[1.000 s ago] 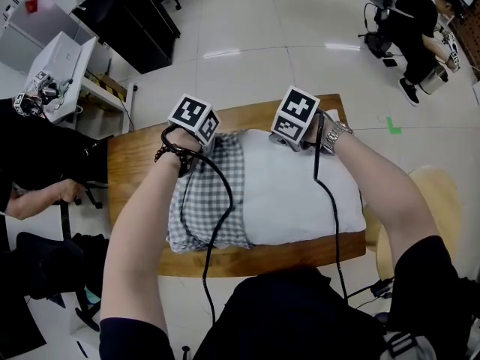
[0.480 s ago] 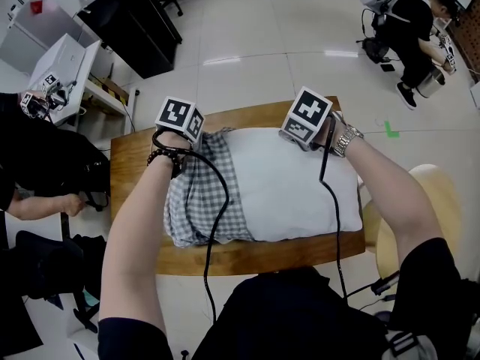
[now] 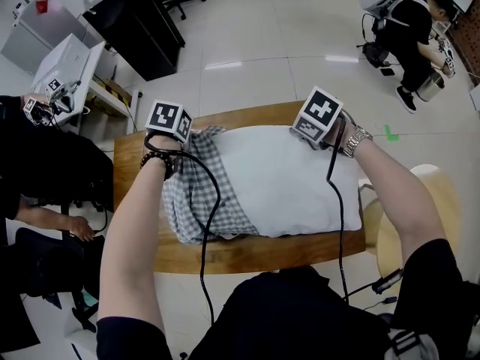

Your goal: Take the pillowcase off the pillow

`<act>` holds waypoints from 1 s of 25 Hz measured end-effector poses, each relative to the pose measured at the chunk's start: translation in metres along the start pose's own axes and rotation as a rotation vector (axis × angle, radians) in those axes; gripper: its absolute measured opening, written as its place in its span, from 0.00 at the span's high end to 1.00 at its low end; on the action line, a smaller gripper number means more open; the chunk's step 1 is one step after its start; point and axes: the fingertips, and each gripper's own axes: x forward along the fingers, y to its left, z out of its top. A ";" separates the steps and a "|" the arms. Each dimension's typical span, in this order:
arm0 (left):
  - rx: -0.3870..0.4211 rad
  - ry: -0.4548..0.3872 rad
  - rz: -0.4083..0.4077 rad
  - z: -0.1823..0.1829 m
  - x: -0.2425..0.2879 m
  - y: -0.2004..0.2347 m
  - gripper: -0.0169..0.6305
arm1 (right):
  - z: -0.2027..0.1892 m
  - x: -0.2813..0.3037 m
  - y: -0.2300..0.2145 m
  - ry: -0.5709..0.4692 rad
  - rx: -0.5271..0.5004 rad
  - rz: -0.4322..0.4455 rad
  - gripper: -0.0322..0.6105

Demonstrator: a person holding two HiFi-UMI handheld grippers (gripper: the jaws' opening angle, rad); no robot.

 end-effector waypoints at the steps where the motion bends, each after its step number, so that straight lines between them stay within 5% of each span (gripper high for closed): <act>1: -0.005 -0.006 0.007 -0.003 -0.001 0.004 0.96 | -0.001 0.000 0.001 -0.001 0.004 -0.005 0.94; 16: -0.088 -0.068 0.068 -0.030 -0.015 0.037 0.96 | -0.024 -0.008 -0.006 -0.027 0.048 -0.054 0.94; 25: 0.010 -0.199 0.030 -0.021 -0.028 -0.007 0.95 | -0.016 -0.008 0.004 -0.105 -0.028 -0.101 0.87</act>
